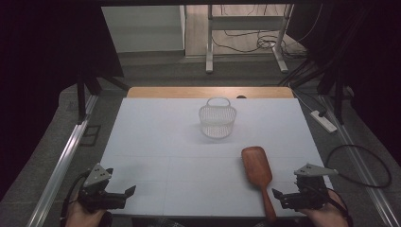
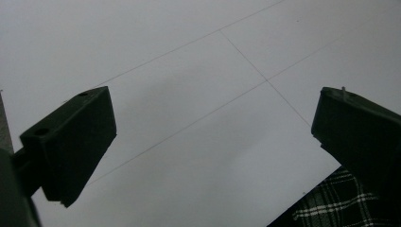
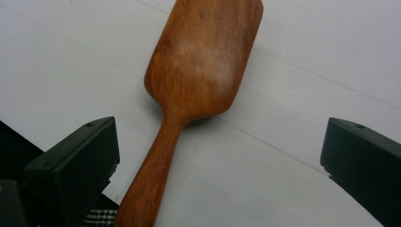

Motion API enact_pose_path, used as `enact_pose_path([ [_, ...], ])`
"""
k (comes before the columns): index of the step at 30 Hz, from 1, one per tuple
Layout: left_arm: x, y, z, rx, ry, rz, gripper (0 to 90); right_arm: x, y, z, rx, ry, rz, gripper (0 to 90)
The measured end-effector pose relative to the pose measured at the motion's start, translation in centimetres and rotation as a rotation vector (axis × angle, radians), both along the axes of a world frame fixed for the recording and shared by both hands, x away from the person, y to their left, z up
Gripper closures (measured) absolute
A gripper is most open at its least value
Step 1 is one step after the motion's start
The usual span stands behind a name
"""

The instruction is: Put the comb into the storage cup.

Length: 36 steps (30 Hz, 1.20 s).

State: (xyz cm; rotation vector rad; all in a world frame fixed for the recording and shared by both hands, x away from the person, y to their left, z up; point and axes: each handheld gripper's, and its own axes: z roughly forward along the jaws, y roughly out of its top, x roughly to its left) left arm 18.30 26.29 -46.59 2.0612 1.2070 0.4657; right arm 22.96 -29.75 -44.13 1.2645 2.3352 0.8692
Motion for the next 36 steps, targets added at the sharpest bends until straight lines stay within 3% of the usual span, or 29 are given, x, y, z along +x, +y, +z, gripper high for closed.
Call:
enact_pose_path([
  [21, 0.0, 0.0, 0.0, -0.002, -0.001, -0.004, 1.5, 1.0, 0.9, 0.3, -0.019, 0.0, 0.055, 0.0],
  [36, 0.0, 0.1, 0.0, -0.005, 0.001, -0.006, 1.4, 2.5, 2.0, 0.2, 0.013, 0.022, 0.1, 0.0],
])
